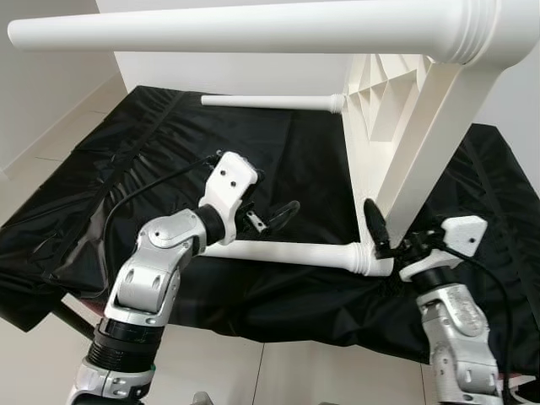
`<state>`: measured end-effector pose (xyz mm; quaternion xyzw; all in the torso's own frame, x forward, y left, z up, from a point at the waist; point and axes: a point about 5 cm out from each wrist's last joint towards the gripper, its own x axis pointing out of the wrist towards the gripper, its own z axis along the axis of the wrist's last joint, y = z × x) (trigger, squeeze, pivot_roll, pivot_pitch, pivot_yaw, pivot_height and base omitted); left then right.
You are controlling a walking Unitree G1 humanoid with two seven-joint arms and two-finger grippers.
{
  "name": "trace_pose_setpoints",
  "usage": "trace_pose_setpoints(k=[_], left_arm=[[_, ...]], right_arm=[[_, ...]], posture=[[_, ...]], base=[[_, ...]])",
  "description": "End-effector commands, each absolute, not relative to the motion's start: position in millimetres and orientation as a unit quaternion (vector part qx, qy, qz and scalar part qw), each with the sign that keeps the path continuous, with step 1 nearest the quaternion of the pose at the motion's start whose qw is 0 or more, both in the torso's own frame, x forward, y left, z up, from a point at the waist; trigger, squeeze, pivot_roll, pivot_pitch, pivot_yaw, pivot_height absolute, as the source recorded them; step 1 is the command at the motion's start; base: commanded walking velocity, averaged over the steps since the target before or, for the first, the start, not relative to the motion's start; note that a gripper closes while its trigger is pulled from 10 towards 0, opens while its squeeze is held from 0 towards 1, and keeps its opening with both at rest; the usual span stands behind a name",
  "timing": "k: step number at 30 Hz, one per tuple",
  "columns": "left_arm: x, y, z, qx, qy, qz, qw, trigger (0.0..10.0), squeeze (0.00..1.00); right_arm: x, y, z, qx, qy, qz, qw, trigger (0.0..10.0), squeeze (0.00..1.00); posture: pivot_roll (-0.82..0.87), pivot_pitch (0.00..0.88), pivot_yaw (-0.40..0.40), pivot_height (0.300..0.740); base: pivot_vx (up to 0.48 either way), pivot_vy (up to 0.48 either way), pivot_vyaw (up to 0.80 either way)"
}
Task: Building children table
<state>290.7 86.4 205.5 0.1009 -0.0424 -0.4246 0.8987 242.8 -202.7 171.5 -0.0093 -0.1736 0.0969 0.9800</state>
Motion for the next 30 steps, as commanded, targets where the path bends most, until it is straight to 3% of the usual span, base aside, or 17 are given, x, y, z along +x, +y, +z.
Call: trace_pose_setpoints(k=[1,17,30], left_arm=[[294,89,201,0.104,-0.038,-0.394,0.913,10.0,0.0],[300,90,198,0.114,-0.034,-0.391,0.913,10.0,0.0],[300,85,195,0.11,-0.033,-0.401,0.909,10.0,0.0]], right_arm=[[243,-202,172,-0.008,-0.178,0.107,0.978,10.0,0.0],[224,-197,175,-0.051,-0.206,0.141,0.967,10.0,0.0],[206,-193,176,-0.014,-0.208,0.197,0.958,10.0,0.0]], posture=[[-0.09,0.006,0.036,0.74],[-0.12,0.006,0.057,0.74],[-0.15,0.012,0.081,0.74]], base=[[0.0,0.0,0.0],[0.0,0.0,0.0],[0.0,0.0,0.0]])
